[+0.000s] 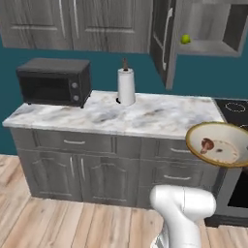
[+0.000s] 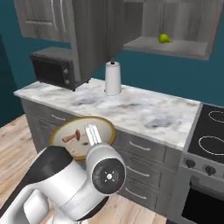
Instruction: Pick the mushroom from the cabinet and place it in the bowl. Then pick the bowl and place it in the sink. Then turn on the sink facuet.
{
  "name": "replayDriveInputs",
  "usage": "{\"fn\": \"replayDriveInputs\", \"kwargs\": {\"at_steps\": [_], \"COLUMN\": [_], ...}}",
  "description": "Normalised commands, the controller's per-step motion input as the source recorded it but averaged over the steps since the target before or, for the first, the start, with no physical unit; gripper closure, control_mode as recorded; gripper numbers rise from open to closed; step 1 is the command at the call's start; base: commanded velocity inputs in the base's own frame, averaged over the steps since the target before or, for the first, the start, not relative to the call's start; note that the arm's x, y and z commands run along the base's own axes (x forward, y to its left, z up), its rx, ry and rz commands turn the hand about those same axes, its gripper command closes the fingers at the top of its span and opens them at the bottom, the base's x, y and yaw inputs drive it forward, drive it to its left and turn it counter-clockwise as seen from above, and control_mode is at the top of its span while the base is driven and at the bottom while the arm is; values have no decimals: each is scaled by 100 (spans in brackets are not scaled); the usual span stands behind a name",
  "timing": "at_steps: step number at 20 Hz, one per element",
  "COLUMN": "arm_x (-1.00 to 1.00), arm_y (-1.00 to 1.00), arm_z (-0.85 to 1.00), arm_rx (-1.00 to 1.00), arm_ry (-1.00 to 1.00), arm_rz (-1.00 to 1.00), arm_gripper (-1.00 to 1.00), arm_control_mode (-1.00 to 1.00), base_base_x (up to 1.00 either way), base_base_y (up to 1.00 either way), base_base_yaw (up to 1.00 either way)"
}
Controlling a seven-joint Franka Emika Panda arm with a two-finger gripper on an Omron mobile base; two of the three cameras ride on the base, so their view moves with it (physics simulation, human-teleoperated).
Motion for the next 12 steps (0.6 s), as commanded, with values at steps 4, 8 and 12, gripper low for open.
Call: {"fn": "replayDriveInputs", "kwargs": {"at_steps": [4, 8, 12], "arm_x": [0, 0, 0], "arm_y": [0, 0, 0], "arm_z": [0, 0, 0], "arm_rx": [0, 0, 0], "arm_ry": [0, 0, 0], "arm_rz": [0, 0, 0], "arm_gripper": [100, 100, 100], "arm_control_mode": [100, 100, 100], "base_base_x": [-33, -5, 0], "base_base_y": [2, 11, 12], "base_base_yaw": [81, 85, 88]}}
